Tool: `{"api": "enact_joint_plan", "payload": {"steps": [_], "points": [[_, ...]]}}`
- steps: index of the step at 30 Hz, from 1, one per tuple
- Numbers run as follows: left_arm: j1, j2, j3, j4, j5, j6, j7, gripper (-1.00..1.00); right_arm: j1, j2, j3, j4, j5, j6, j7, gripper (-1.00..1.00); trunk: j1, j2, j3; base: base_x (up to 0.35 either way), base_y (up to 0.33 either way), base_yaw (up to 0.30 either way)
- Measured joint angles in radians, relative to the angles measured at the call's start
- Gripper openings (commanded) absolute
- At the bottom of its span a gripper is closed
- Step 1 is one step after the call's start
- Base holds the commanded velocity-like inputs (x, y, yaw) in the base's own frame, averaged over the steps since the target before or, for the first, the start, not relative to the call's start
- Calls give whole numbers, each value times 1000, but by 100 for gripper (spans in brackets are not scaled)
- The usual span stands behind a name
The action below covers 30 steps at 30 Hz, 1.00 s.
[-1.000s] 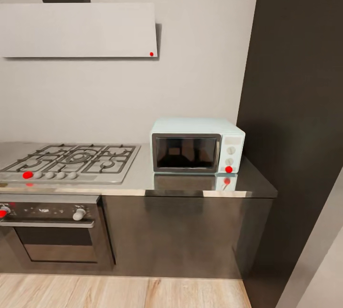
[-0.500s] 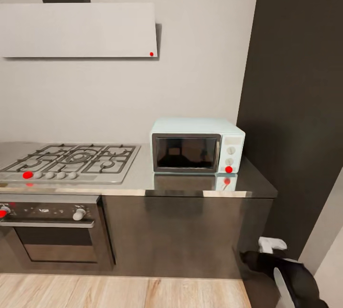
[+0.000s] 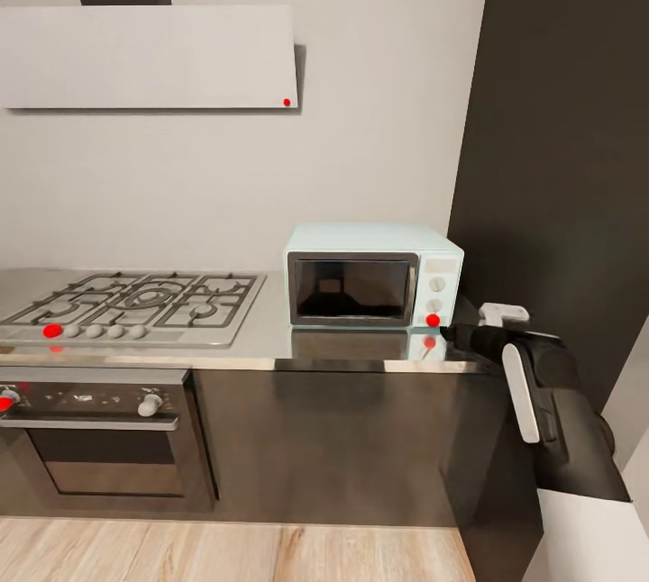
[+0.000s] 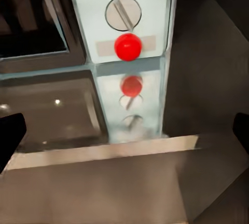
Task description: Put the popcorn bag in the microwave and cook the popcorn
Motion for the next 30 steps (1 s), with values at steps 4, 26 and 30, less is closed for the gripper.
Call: {"api": "enact_joint_plan", "payload": {"steps": [4,26,30], "points": [[0,0,0,0,0,0,0,100,-9,9,6,3,1,0,-2,100,0,0,0,0,0,0],[0,-1,-1,-1,0,0,0,100,-10,27,75,144,0,-240,-6,100,0,0,0,0,0,0],[0,-2,0,-2,0,0,0,100,-10,25,74,175,4,-274,-5,100,0,0,0,0,111,0]]}}
